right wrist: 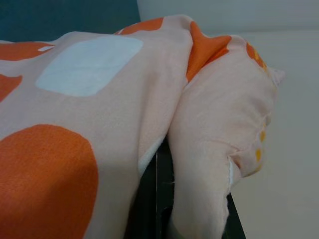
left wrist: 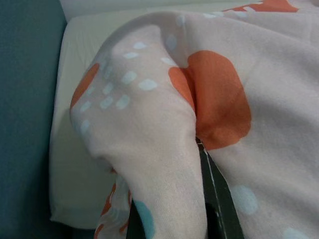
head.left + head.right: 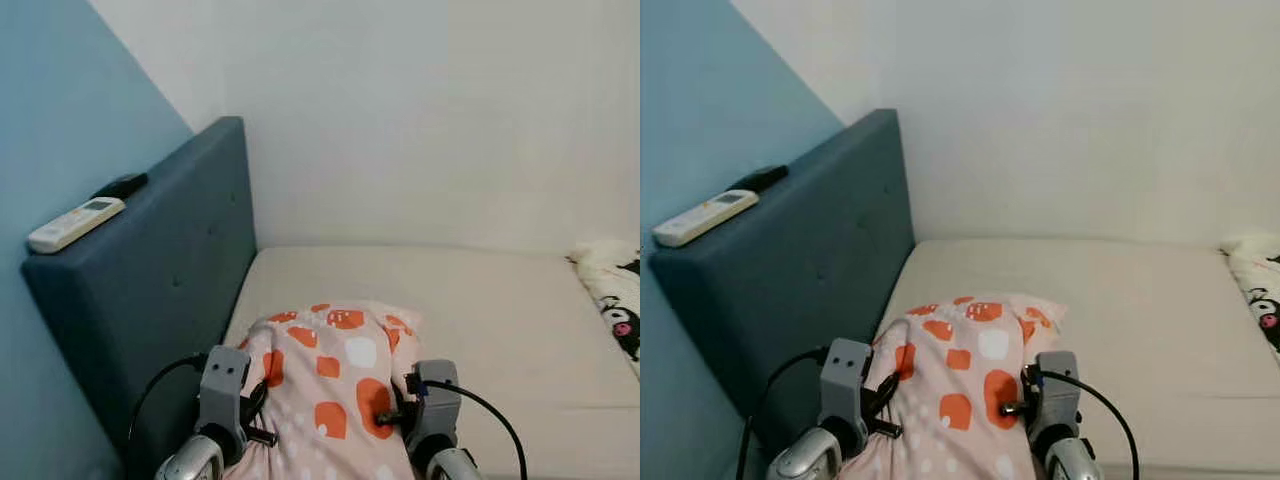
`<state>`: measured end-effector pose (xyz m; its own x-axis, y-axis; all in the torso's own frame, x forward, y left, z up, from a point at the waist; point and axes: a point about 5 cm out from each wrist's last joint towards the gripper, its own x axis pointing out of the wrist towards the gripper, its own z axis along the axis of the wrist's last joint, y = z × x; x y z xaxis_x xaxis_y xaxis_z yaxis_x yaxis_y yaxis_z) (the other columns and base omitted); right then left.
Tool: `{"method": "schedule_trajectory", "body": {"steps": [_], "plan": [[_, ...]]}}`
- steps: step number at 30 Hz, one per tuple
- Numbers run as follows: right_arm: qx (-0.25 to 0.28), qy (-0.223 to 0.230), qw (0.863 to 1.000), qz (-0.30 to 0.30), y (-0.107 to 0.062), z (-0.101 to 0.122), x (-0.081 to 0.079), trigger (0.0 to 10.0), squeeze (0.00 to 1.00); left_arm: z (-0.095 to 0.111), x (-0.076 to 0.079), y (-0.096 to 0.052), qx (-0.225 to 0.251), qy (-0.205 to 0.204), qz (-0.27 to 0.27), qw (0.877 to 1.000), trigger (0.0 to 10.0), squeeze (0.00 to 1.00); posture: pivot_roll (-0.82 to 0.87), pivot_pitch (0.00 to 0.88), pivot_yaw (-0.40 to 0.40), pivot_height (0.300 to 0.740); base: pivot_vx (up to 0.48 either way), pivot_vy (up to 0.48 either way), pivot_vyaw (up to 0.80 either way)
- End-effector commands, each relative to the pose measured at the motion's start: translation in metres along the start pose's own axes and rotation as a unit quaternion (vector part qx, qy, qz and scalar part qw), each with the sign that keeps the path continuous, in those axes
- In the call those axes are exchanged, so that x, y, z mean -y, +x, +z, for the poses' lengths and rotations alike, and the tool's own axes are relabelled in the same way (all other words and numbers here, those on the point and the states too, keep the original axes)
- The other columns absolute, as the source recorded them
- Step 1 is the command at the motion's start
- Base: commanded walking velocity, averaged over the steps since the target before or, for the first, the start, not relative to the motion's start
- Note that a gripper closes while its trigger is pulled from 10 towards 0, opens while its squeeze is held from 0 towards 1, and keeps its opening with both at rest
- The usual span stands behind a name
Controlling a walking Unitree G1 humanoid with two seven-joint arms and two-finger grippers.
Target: Clean up the room
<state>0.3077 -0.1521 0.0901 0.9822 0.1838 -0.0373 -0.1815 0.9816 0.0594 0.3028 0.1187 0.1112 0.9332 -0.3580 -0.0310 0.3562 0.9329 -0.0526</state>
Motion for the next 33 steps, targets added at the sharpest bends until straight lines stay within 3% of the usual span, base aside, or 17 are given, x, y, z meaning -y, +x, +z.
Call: {"method": "schedule_trajectory", "body": {"steps": [1, 19, 33], "plan": [[0.025, -0.005, 1.000, 0.004, -0.0002, 0.0074, -0.0005, 10.0, 0.00, 0.0076, 0.0156, 0.0044, 0.024, -0.005, -0.034, 0.999, 10.0, 0.00, 0.00, 0.120, 0.014, 0.724, 0.000, 0.000, 0.00], [0.031, -0.004, 0.999, -0.002, 0.0002, 0.0099, 0.0025, 10.0, 0.00, 0.0049, 0.0108, 0.0079, 0.012, 0.008, -0.011, 1.000, 10.0, 0.00, 0.00, 0.116, 0.013, 0.724, 0.000, 0.000, 0.00], [0.037, -0.009, 0.999, 0.001, 0.0006, 0.0131, 0.0029, 10.0, 0.00, 0.0077, 0.0070, 0.0095, 0.027, -0.009, 0.006, 1.000, 10.0, 0.00, -0.01, 0.110, 0.007, 0.724, 0.000, 0.000, 0.00]]}}
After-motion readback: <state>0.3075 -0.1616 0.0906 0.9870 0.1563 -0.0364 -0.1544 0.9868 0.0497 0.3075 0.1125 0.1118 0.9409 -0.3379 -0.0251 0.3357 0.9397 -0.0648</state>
